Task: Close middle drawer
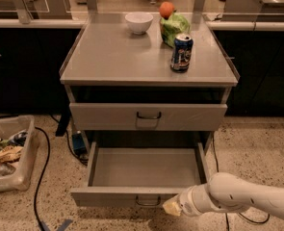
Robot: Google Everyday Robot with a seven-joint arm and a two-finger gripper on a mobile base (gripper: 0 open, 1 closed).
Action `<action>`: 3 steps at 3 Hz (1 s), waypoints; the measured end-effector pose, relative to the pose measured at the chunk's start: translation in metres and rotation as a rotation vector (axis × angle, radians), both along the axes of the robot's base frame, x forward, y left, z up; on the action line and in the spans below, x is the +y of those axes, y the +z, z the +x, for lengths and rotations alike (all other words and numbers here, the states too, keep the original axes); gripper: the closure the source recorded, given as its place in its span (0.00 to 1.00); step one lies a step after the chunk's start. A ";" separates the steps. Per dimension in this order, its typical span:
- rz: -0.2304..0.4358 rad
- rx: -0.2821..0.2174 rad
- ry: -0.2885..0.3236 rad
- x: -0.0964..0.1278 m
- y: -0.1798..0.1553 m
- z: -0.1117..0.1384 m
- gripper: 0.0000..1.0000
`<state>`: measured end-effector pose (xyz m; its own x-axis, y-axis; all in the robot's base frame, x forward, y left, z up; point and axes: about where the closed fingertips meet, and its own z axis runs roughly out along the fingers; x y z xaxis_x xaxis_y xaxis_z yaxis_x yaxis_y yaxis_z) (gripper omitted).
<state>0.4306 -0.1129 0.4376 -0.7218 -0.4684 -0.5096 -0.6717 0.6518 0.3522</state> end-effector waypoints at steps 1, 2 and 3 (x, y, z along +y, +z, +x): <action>-0.007 -0.038 -0.033 -0.007 -0.010 0.031 1.00; -0.006 -0.087 -0.075 -0.004 -0.012 0.079 1.00; -0.006 -0.087 -0.076 -0.004 -0.012 0.079 1.00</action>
Offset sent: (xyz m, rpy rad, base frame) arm 0.1062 -0.0153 -0.0165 -0.0394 -0.1280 -0.0891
